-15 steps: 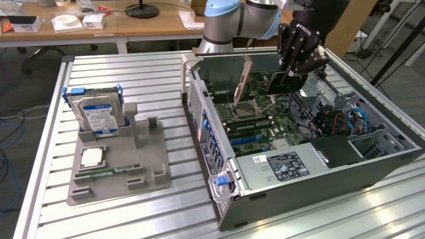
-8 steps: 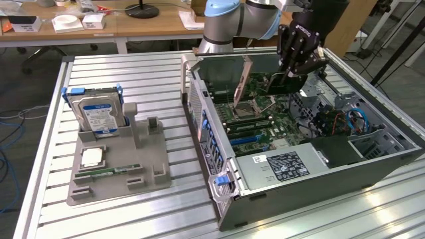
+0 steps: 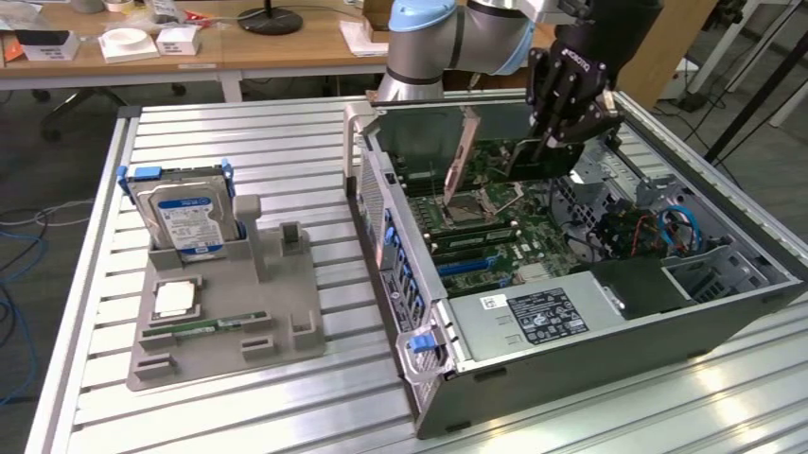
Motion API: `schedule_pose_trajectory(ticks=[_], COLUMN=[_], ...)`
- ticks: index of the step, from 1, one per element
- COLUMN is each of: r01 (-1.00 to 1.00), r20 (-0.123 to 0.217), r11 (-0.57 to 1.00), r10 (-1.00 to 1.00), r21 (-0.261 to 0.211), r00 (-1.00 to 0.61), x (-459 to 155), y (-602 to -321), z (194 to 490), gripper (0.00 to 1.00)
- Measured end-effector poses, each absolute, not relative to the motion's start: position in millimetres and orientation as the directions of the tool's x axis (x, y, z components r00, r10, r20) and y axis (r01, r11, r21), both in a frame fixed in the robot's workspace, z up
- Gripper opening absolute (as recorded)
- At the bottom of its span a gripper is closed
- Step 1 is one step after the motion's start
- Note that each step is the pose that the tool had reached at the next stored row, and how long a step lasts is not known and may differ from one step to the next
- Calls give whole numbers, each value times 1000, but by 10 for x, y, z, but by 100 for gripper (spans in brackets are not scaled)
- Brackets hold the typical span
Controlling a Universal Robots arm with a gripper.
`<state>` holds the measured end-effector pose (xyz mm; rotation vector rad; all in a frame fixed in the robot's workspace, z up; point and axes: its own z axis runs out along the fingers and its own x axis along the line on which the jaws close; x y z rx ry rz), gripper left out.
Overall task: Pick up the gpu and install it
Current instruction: 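Insert the gpu into the slot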
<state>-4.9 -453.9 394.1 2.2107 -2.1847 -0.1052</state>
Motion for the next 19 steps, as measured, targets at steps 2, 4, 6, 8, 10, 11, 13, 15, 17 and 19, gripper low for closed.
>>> schedule_pose_trajectory(ticks=[2,4,6,8,10,11,13,15,17,19], r01=[-997,-997,-997,-997,-997,-997,-997,-997,-997,-997], r20=[-26,-26,-26,-26,-26,-26,-26,-26,-26,-26], r11=[-13,-13,-13,-13,-13,-13,-13,-13,-13,-13], r10=[-1000,-1000,-1000,-1000,-1000,-1000,-1000,-1000,-1000,-1000], r21=[70,70,70,70,70,70,70,70,70,70], r00=[11,11,11,11,11,11,11,11,11,11], x=[-49,-48,-48,-48,-49,-49,-49,-48,-49,-48], y=[-4539,-4539,-4539,-4539,-4539,-4539,-4539,-4539,-4539,-4539], z=[3937,3933,3929,3925,3922,3922,3922,3922,3922,3920], gripper=[26,26,26,26,26,26,26,26,26,26])
